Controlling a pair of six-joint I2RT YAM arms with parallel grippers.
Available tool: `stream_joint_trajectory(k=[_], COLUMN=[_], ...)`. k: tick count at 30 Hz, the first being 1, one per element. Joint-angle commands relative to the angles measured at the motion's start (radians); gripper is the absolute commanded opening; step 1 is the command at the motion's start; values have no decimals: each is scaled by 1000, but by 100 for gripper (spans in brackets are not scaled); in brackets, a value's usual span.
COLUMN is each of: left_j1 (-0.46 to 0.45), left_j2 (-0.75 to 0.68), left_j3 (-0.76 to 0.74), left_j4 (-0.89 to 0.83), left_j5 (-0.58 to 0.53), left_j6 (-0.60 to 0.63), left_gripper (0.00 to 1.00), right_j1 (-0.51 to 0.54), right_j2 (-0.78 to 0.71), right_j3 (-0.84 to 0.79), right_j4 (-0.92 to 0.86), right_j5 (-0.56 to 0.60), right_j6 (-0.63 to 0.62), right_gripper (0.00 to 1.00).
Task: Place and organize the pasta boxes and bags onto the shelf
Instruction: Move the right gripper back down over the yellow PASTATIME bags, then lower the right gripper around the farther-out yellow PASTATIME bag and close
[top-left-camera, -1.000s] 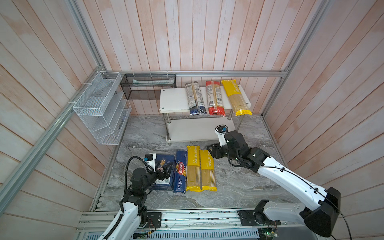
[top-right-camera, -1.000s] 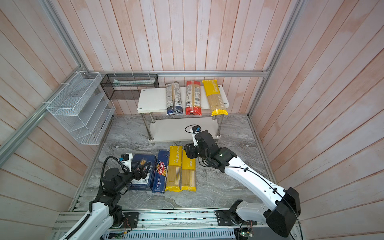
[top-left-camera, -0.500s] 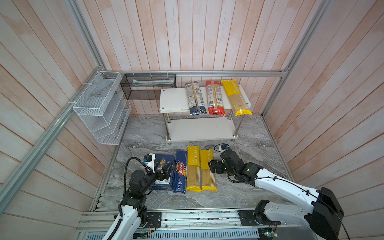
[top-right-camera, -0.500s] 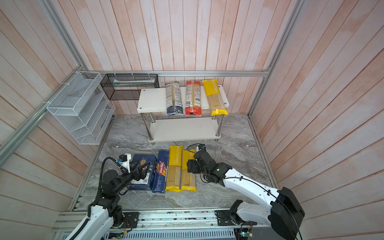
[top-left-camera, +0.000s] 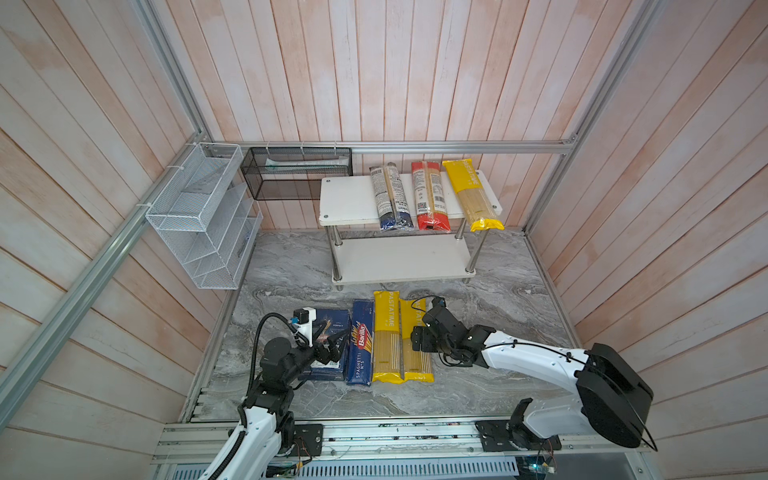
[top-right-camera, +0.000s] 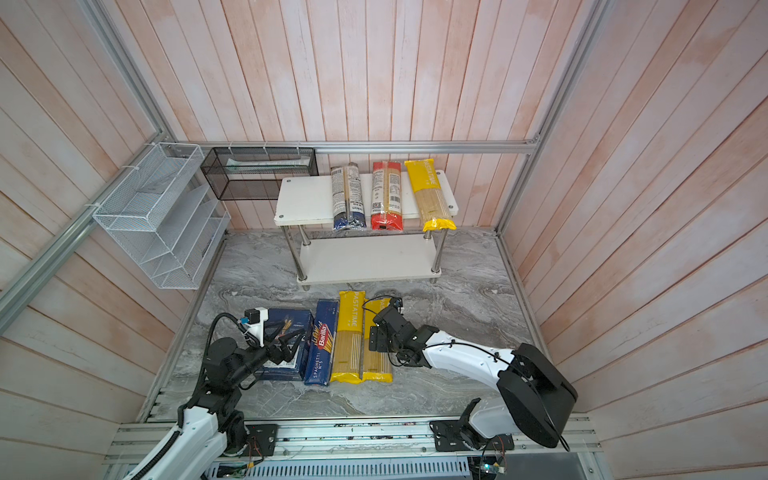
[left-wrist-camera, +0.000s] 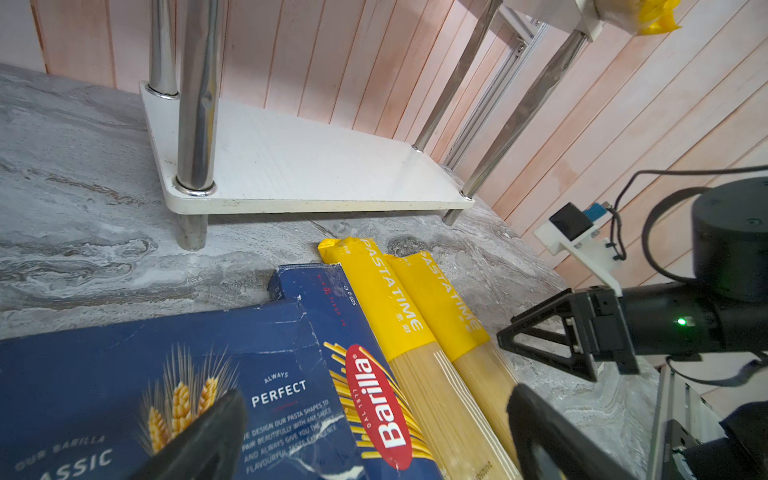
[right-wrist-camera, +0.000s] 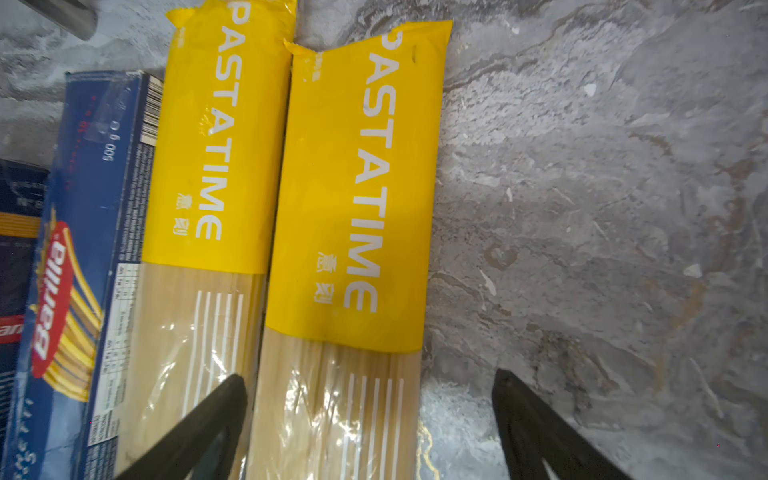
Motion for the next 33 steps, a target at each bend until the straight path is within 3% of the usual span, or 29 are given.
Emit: stream_joint_trajectory(k=[1,15,22,33], left_j1=[-1,-1,-2,-2], left_j2=[-7,12,27,26], left_j3=[-10,-7,-1,-2], left_j4=[28,33,35,33], left_j5=[27,27,28,20], left_j6=[22,21,22,19], left_gripper=[100,100,100,100], right_j1=[4,16,40,28], right_j2=[38,187,248,170], right_j3=[32,107,139,62], right_j4=[10,34,-34,-80], right_j5=[4,-14,37,101], right_j6=[10,-4,-8,9], right_gripper=[93,93,93,95])
